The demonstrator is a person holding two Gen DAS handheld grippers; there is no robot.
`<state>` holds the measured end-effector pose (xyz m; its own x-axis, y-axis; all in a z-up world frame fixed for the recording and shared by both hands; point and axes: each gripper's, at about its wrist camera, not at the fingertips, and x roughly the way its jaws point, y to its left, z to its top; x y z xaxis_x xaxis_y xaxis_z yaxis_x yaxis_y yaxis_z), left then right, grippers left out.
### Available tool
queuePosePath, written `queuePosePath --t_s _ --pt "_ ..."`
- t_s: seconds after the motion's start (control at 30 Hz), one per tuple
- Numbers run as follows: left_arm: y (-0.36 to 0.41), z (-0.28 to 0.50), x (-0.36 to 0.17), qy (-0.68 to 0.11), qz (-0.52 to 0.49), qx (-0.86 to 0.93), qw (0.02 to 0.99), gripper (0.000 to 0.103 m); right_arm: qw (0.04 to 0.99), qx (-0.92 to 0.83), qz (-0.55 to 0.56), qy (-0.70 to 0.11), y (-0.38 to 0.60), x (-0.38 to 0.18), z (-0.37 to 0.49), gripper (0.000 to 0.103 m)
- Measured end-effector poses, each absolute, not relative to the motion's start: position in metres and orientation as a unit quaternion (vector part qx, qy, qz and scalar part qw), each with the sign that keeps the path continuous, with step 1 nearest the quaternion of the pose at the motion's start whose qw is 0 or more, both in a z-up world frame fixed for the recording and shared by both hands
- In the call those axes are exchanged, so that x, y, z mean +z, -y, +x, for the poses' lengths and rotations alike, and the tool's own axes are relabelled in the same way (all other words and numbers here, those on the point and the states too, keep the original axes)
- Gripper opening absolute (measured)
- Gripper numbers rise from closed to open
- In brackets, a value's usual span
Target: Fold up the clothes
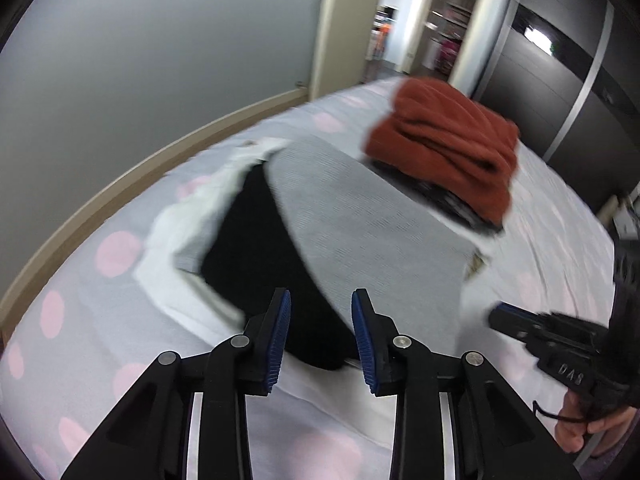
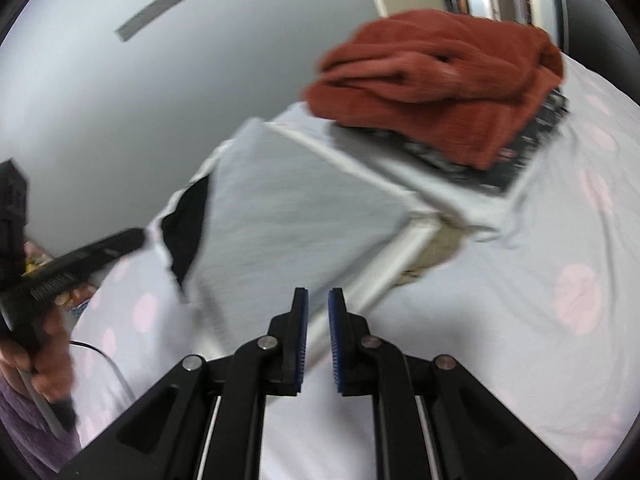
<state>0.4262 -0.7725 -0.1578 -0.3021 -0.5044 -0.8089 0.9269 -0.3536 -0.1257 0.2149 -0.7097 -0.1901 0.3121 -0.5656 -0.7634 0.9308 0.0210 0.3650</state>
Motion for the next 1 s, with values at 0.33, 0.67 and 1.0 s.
queuePosePath --t_s 0.33,0.67,1.0 --pt "0.782 0.413 -0.217 -0.351 0.385 -0.708 0.476 0.028 0.662 -0.529 0.471 -0.247 0.733 -0.241 0.265 0.011" --pt "0.765 0.405 -0.197 -0.326 0.39 -0.696 0.507 0.028 0.661 -0.53 0.47 -0.244 0.712 -0.223 0.267 0.011" --pt "0.704 0.413 -0.13 -0.278 0.38 -0.694 0.544 0.029 0.665 -0.567 0.442 -0.203 0.651 -0.154 0.261 0.025"
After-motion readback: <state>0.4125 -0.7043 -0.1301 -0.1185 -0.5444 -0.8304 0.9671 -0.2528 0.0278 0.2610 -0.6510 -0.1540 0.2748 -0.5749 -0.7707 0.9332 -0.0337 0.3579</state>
